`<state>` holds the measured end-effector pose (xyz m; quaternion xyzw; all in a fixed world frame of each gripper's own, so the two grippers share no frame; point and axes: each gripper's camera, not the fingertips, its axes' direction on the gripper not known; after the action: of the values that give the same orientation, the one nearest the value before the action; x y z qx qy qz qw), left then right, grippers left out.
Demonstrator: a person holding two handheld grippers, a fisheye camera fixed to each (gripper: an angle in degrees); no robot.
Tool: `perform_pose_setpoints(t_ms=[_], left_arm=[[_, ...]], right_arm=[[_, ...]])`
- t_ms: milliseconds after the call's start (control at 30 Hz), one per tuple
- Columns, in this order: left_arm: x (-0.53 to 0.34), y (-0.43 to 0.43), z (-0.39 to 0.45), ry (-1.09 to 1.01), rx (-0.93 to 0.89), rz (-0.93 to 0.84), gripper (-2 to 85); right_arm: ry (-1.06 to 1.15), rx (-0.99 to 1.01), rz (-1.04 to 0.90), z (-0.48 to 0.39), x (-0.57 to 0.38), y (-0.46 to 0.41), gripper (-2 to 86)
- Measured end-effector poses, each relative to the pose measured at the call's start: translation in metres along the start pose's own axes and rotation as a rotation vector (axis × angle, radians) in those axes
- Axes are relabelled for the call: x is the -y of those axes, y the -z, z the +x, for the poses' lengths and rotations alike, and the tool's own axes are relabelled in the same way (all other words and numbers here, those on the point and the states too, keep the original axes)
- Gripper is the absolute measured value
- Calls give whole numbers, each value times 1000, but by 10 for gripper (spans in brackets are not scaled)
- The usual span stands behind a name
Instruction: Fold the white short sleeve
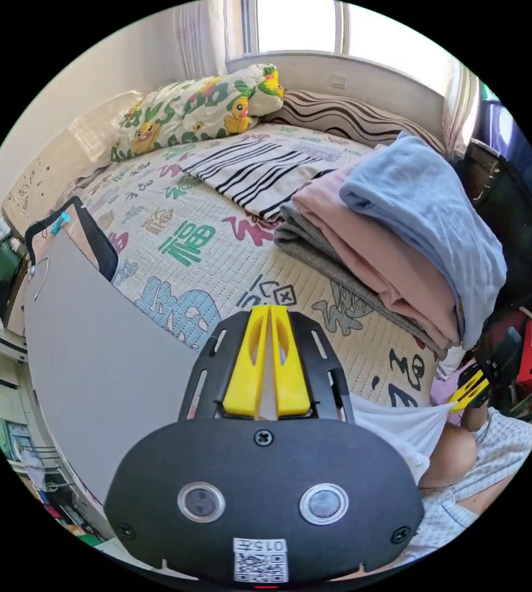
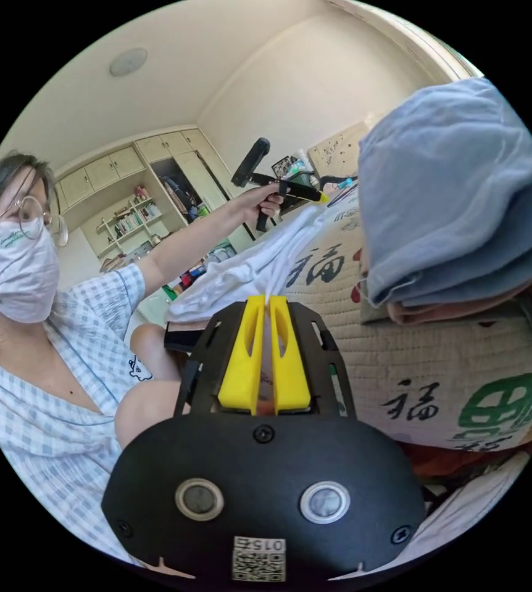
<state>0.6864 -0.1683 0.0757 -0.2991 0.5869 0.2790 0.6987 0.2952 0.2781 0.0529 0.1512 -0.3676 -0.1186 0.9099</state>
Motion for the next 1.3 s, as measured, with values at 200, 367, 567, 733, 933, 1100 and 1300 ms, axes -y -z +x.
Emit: perform_pose_setpoints(t_ms=[200,367,567,733,933,1100,1300], left_arm=[[-38,62,-9,50,-177,303,-4],[-121,119,-46,79,-324,470,-4],[-290,175,-133,219,-289,565,-5],[-426,128,-218,518,-206,364,-6],[-502,107,-248,655,-282,355,45],[-510,96,-224,551,-238,243,76],[-506,96,-194,463,-64,164,3]], right_arm=[[105,-148,111,-55,8,51,2],[324,-17,57,-138,22,27,2],[617,320,-321,-256,49,-132,1],[616,457,-740,-300,11,-299,1],[584,459,-844,-304,-35,-365,2],[628,431,-787,-316,-62,-371,4],[591,402,-789,-322,-100,-405,14]])
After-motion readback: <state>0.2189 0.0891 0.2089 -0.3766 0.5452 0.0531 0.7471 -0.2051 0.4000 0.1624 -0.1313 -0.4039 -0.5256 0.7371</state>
